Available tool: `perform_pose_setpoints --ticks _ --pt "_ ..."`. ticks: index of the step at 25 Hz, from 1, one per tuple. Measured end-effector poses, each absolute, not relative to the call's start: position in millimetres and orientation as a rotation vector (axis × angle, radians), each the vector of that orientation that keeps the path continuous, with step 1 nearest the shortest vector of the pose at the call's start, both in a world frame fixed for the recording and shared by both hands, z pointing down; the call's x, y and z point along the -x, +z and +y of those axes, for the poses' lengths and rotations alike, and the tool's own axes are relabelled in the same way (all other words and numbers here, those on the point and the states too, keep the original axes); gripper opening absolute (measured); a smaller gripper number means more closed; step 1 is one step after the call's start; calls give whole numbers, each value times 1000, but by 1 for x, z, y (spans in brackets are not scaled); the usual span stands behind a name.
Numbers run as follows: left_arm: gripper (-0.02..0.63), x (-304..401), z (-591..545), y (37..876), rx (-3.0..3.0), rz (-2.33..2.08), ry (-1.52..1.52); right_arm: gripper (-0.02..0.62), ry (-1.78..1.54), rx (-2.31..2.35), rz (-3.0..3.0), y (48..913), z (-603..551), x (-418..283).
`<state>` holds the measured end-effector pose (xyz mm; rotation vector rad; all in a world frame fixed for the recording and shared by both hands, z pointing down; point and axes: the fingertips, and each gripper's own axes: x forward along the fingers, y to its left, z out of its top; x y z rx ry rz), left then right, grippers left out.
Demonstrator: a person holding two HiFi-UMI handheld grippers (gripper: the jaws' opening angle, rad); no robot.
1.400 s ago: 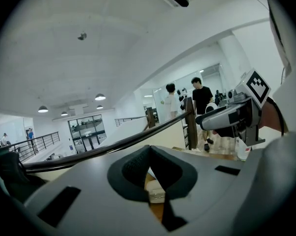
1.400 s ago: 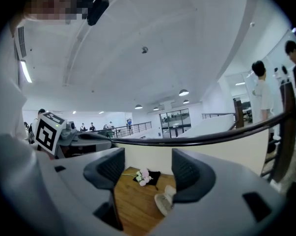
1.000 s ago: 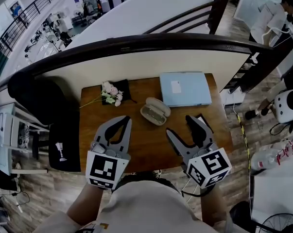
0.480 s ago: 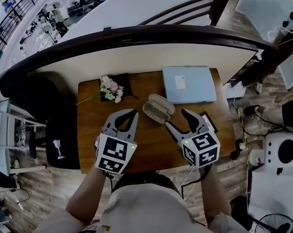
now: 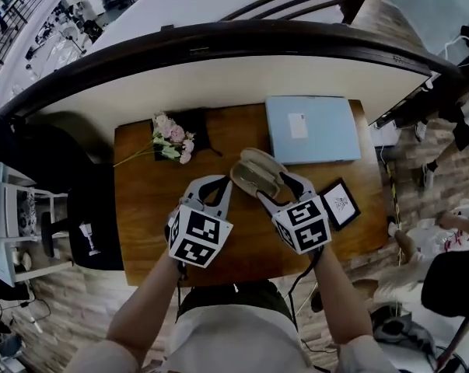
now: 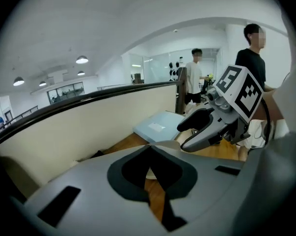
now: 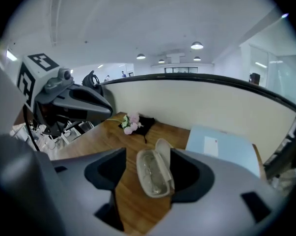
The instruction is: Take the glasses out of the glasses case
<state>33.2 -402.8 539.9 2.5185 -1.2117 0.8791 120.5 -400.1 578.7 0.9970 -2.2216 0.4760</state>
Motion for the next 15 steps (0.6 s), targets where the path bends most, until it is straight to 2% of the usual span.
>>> perform_pose_setpoints --ticks 15 --pt "3 -46 -428 687 -2396 -1003 989 244 437 -859 -2070 719 -424 -108"
